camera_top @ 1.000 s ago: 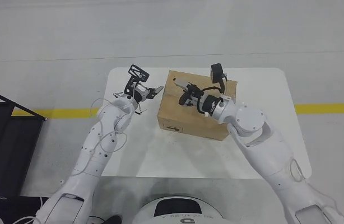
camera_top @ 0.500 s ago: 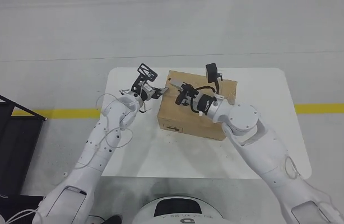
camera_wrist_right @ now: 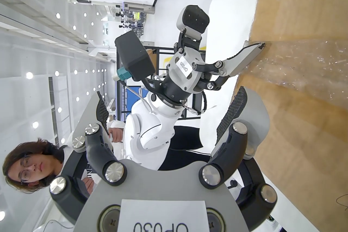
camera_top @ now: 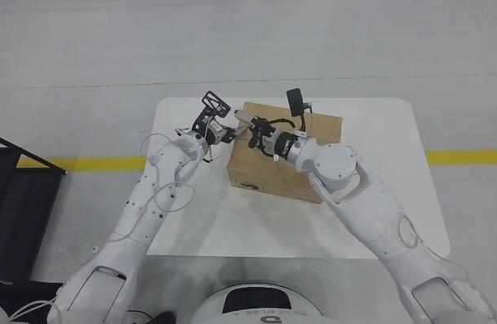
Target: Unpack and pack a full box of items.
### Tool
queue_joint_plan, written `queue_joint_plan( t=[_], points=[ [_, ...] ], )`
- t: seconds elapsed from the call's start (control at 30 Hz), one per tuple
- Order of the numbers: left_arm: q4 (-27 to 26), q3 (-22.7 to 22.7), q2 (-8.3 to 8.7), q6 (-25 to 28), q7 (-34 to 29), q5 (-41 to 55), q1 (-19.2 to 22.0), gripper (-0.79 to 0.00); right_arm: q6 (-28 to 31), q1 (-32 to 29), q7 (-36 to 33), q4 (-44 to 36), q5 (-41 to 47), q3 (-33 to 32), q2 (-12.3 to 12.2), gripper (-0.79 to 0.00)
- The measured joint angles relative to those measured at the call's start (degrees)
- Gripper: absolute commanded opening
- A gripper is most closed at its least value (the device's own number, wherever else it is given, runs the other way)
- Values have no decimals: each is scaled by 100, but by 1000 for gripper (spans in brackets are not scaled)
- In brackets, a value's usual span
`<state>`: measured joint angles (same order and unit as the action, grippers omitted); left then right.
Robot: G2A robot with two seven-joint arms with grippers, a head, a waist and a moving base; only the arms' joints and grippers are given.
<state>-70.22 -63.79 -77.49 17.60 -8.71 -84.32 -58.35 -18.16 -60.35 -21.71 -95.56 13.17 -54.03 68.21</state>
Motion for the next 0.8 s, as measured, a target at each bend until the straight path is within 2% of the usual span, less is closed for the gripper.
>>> queue_joint_plan(
  t=[0.37,0.7,0.73,0.77,0.8],
  points=[
    [-133,-109,48,89,-1,-33,-104,0,-74,97,574,304,-575,253,126,0],
    [95,-33,33,110,33,-20,8,0,-117,196,504,636,-544,276,226,0],
    [93,-30,32,112,37,-18,11,0,-123,210,499,677,-541,280,236,-18],
    [85,-30,33,115,38,-12,10,0,-129,225,490,717,-539,282,245,-249],
    [67,-29,34,121,43,-8,2,0,-138,254,486,777,-533,270,256,-437]
  ],
)
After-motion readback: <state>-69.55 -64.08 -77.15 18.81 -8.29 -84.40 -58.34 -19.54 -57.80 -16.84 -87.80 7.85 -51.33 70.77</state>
